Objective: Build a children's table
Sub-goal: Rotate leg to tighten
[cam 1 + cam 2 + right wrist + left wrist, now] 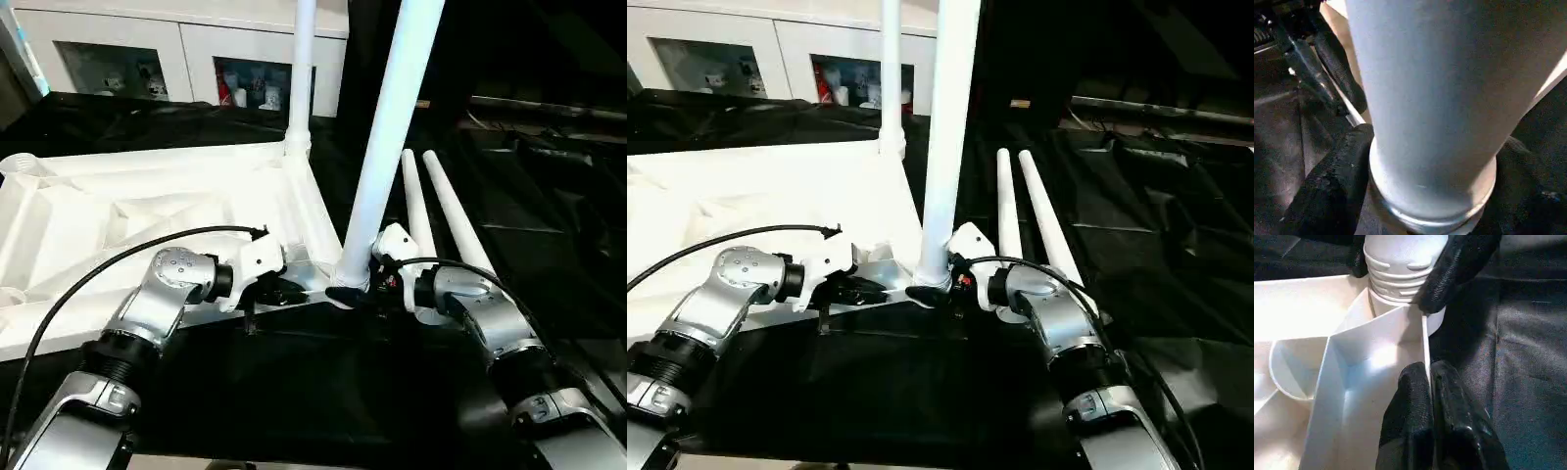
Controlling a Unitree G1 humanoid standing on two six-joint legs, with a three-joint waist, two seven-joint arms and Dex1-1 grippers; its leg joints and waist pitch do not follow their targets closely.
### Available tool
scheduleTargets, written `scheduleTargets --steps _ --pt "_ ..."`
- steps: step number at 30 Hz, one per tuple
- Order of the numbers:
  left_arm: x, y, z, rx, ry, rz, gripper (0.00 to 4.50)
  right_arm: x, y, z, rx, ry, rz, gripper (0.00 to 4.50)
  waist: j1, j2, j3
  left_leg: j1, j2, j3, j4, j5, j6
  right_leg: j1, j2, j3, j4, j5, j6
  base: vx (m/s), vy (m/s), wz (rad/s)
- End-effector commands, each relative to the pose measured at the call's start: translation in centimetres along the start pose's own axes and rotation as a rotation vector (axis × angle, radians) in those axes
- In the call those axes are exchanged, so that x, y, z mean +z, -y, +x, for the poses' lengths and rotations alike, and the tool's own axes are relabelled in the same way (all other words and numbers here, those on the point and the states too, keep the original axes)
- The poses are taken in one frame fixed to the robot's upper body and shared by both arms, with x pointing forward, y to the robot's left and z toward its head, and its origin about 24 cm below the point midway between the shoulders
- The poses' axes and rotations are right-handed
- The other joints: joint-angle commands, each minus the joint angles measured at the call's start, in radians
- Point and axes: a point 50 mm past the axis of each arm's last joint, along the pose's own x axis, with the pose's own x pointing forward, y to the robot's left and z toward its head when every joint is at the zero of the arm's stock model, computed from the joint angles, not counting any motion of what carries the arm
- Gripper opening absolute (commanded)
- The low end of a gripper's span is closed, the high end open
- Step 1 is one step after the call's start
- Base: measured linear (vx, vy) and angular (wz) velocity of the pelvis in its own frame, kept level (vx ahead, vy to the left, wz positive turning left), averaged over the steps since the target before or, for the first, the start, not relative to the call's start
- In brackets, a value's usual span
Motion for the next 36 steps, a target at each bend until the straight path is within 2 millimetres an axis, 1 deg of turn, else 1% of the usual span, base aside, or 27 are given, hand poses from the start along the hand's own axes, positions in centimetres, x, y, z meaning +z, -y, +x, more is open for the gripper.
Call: scheduleTargets --steps 1,4,5,6,7,9,10,11,12,13,15,16,18,20,21,22,23,24,27,28,29,30,31,32,33,34,36 --pt "-1.1 1.2 1.3 -0.072 -0.044 -0.033 0.0 -0.3 -0.4 0.5 -0.003 0.02 0.027 2.98 0.001 0.004 -0.049 0.023 0.067 -0.029 -0.066 -0.243 0.006 0.024 -0.063 0.042 -0.058 -0.108 -0.257 0.0 0.0 0.0" --pt "-1.1 0.9 1.6 -0.029 -0.037 -0.049 0.0 -0.8 -0.5 1.0 -0.076 0.041 0.086 2.85 -0.001 0.005 -0.045 0.023 0.067 -0.031 -0.068 -0.264 0.001 0.021 -0.064 0.043 -0.062 -0.141 -0.252 0.0 0.0 0.0" --pt "-0.9 0.5 2.1 0.024 -0.032 -0.07 0.0 -1.2 -0.6 1.5 -0.143 0.049 0.132 2.82 -0.003 0.005 -0.043 0.024 0.067 -0.033 -0.071 -0.297 -0.011 0.02 -0.065 0.043 -0.067 -0.195 -0.242 0.0 0.0 0.0" --pt "-0.9 0.4 2.2 0.043 -0.03 -0.078 0.0 -1.4 -0.7 1.8 -0.167 0.05 0.145 2.79 -0.006 0.006 -0.041 0.028 0.067 -0.034 -0.073 -0.327 -0.028 0.013 -0.066 0.045 -0.072 -0.243 -0.232 0.0 0.0 0.0" --pt "-0.7 0.0 2.6 0.091 -0.028 -0.09 0.0 -1.7 -0.7 2.2 -0.222 0.048 0.182 2.78 -0.007 0.005 -0.042 0.029 0.067 -0.038 -0.075 -0.349 -0.041 0.014 -0.067 0.045 -0.076 -0.286 -0.217 0.0 0.0 0.0" --pt "-0.5 -0.4 3.2 0.149 -0.027 -0.107 0.0 -2.1 -0.7 2.7 -0.305 0.042 0.223 2.76 -0.01 0.006 -0.038 0.03 0.067 -0.04 -0.078 -0.381 -0.058 0.008 -0.068 0.046 -0.082 -0.342 -0.195 0.0 0.0 0.0" --pt "-0.1 -0.8 4.0 0.221 -0.03 -0.13 0.0 -2.4 -0.6 3.2 -0.417 0.036 0.28 2.76 -0.011 0.006 -0.038 0.033 0.067 -0.041 -0.079 -0.396 -0.063 0.005 -0.068 0.046 -0.084 -0.361 -0.189 0.0 0.0 0.0" --pt "0.0 -0.9 4.2 0.238 -0.03 -0.136 0.0 -2.5 -0.6 3.4 -0.442 0.033 0.296 2.75 -0.013 0.007 -0.035 0.037 0.067 -0.043 -0.08 -0.425 -0.076 -0.002 -0.069 0.047 -0.09 -0.403 -0.177 0.0 0.0 0.0" --pt "0.1 -1.0 4.6 0.271 -0.03 -0.147 0.0 -2.7 -0.6 3.6 -0.492 0.028 0.328 2.75 -0.013 0.005 -0.036 0.038 0.065 -0.045 -0.079 -0.442 -0.077 -0.002 -0.07 0.045 -0.093 -0.431 -0.169 0.0 0.0 0.0" --pt "0.5 -1.1 5.2 0.303 -0.028 -0.163 0.0 -2.8 -0.6 4.0 -0.546 0.021 0.356 2.75 -0.015 0.009 -0.035 0.041 0.065 -0.048 -0.079 -0.473 -0.082 -0.007 -0.072 0.045 -0.102 -0.48 -0.147 0.0 0.0 0.0" --pt "1.2 -0.9 6.5 0.32 -0.015 -0.176 0.0 -2.8 -1.0 4.8 -0.586 0.019 0.388 2.75 -0.016 0.007 -0.032 0.05 0.061 -0.05 -0.077 -0.523 -0.082 -0.016 -0.07 0.043 -0.113 -0.541 -0.124 0.0 0.0 0.0" --pt "1.7 -0.7 7.2 0.315 -0.006 -0.176 0.0 -2.5 -1.4 5.4 -0.592 0.024 0.387 2.75 -0.016 0.007 -0.032 0.049 0.061 -0.052 -0.077 -0.529 -0.079 -0.014 -0.071 0.041 -0.114 -0.553 -0.116 0.0 0.0 0.0" --pt "2.6 -0.3 8.3 0.285 0.011 -0.147 0.0 -1.8 -1.8 6.2 -0.573 0.04 0.371 2.75 -0.015 0.012 -0.037 0.045 0.061 -0.053 -0.081 -0.516 -0.073 -0.01 -0.069 0.041 -0.117 -0.528 -0.1 0.0 0.0 0.0" --pt "2.7 -0.3 8.5 0.272 0.012 -0.123 0.0 -1.4 -1.5 6.1 -0.583 0.05 0.348 2.75 -0.016 0.015 -0.039 0.037 0.061 -0.053 -0.086 -0.492 -0.066 -0.003 -0.068 0.04 -0.113 -0.474 -0.105 0.0 0.0 0.0" --pt "2.7 -0.3 8.5 0.268 0.01 -0.113 0.0 -1.3 -1.3 6.0 -0.589 0.055 0.343 2.75 -0.015 0.015 -0.04 0.037 0.061 -0.051 -0.086 -0.484 -0.062 -0.005 -0.067 0.041 -0.111 -0.449 -0.111 0.0 0.0 0.0" --pt "2.7 -0.3 8.5 0.268 0.005 -0.1 0.0 -1.1 -1.0 5.9 -0.596 0.07 0.346 3.1 -0.015 0.015 -0.04 0.038 0.061 -0.05 -0.085 -0.486 -0.06 -0.007 -0.067 0.042 -0.111 -0.444 -0.115 0.0 0.0 0.0" --pt "2.6 -0.4 8.4 0.267 0.005 -0.087 0.0 -0.9 -0.8 5.7 -0.598 0.082 0.351 3.45 -0.016 0.02 -0.039 0.039 0.06 -0.05 -0.085 -0.496 -0.061 -0.008 -0.066 0.042 -0.112 -0.442 -0.118 0.0 0.0 0.0" --pt "2.5 -0.5 8.2 0.269 0.002 -0.087 0.0 -0.7 -0.5 5.6 -0.595 0.092 0.35 3.45 -0.016 0.023 -0.038 0.039 0.06 -0.051 -0.085 -0.506 -0.061 -0.008 -0.067 0.042 -0.112 -0.448 -0.121 0.0 0.0 0.0" --pt "2.3 -1.1 7.7 0.291 -0.007 -0.071 0.0 -0.2 0.0 5.1 -0.603 0.11 0.306 3.65 -0.015 0.02 -0.038 0.038 0.06 -0.051 -0.084 -0.512 -0.055 -0.008 -0.071 0.042 -0.116 -0.478 -0.116 0.0 0.0 0.0" --pt "2.3 -1.3 7.5 0.305 -0.005 -0.067 0.0 0.1 0.2 4.8 -0.605 0.119 0.29 3.65 -0.014 0.023 -0.038 0.037 0.059 -0.052 -0.084 -0.509 -0.054 -0.008 -0.071 0.041 -0.117 -0.482 -0.114 0.0 0.0 0.0" --pt "2.4 -1.6 7.2 0.322 0.004 -0.057 0.0 0.3 0.3 4.5 -0.603 0.128 0.275 3.65 -0.015 0.018 -0.036 0.039 0.059 -0.051 -0.084 -0.516 -0.051 -0.011 -0.069 0.04 -0.121 -0.499 -0.11 0.0 0.0 0.0" --pt "2.5 -1.8 7.1 0.337 0.017 -0.046 0.0 0.4 0.4 4.2 -0.601 0.132 0.263 3.65 -0.013 0.019 -0.037 0.038 0.059 -0.051 -0.083 -0.513 -0.049 -0.009 -0.071 0.041 -0.121 -0.509 -0.107 0.0 0.0 0.0" --pt "2.6 -1.9 7.0 0.347 0.028 -0.039 0.0 0.5 0.5 4.0 -0.6 0.134 0.257 3.65 -0.012 0.015 -0.037 0.034 0.059 -0.053 -0.084 -0.496 -0.042 -0.005 -0.072 0.04 -0.12 -0.513 -0.1 0.0 0.0 0.0" --pt "2.8 -2.4 6.7 0.395 0.054 -0.032 0.0 0.6 0.6 3.5 -0.598 0.142 0.243 3.65 -0.012 0.016 -0.037 0.031 0.061 -0.054 -0.086 -0.484 -0.042 -0.003 -0.073 0.04 -0.117 -0.503 -0.101 0.0 0.0 0.0" --pt "3.0 -3.0 6.3 0.463 0.085 -0.033 0.0 0.8 0.7 2.9 -0.593 0.147 0.23 3.65 -0.01 0.014 -0.04 0.023 0.062 -0.053 -0.088 -0.452 -0.035 0.004 -0.072 0.04 -0.113 -0.471 -0.097 0.0 0.0 0.0" --pt "3.0 -3.0 6.3 0.463 0.085 -0.033 0.0 0.8 0.7 2.9 -0.593 0.147 0.23 3.65 -0.009 0.014 -0.039 0.023 0.061 -0.051 -0.088 -0.442 -0.032 0.003 -0.07 0.041 -0.113 -0.456 -0.096 0.0 0.0 0.0" --pt "3.0 -4.1 5.4 0.595 0.098 -0.05 0.0 1.0 0.8 2.1 -0.593 0.152 0.201 3.74 -0.009 0.013 -0.042 0.016 0.062 -0.05 -0.087 -0.403 -0.022 0.01 -0.071 0.041 -0.107 -0.408 -0.107 0.0 0.0 0.0"
